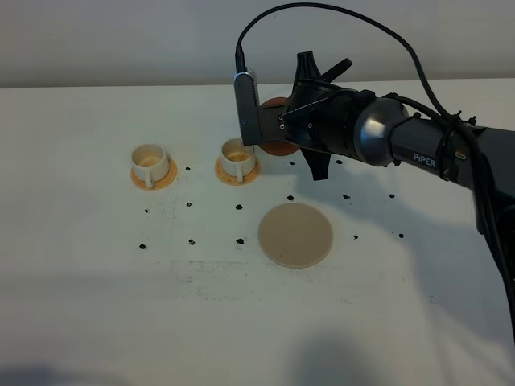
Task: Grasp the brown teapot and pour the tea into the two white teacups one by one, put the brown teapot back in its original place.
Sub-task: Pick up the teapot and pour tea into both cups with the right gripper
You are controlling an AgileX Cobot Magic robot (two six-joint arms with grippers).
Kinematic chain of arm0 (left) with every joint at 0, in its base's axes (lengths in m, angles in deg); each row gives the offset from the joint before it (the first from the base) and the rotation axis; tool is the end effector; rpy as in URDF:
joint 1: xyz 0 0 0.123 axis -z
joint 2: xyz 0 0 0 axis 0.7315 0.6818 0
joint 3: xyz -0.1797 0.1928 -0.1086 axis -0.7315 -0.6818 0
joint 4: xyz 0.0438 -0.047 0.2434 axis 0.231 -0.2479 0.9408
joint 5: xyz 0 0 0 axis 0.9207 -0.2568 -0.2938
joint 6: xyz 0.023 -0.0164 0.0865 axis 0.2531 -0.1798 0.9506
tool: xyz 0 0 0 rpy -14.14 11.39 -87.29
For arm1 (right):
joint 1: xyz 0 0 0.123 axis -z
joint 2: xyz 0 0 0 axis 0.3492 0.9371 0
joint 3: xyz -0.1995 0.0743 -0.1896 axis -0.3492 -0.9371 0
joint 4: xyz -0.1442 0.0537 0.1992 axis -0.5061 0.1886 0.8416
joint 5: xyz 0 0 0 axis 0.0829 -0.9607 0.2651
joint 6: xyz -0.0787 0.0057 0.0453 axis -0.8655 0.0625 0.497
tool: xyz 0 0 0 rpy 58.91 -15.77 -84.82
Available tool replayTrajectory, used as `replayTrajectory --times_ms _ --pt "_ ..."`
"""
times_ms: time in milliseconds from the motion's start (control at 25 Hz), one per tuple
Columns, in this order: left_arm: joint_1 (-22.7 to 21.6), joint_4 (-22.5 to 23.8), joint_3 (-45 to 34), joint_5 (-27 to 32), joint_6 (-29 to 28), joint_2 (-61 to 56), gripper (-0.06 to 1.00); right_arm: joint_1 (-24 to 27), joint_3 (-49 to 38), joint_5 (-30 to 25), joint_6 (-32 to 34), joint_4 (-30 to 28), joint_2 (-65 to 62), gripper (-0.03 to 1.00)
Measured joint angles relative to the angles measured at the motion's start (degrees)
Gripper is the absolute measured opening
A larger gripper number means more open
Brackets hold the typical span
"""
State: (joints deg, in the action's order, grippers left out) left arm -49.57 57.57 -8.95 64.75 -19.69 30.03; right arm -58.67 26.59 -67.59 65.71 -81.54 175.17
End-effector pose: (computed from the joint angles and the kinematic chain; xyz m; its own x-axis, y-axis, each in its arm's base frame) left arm -0.0001 -0.0035 0.2650 -0.4899 -0.0274 -0.8714 -0.0136 0.9996 -0.0237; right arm 0.4051 0.2629 0.1779 0.0673 -0.9888 0.1330 -0.6814 -0.1429 -0.7178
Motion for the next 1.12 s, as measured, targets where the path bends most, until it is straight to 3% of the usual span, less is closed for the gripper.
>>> replayTrajectory --times_ms 1120 --pt "0.0 0.0 0.0 0.0 0.1 0.0 0.31 0.0 0.0 0.7 -1.8 -5.0 0.0 0.11"
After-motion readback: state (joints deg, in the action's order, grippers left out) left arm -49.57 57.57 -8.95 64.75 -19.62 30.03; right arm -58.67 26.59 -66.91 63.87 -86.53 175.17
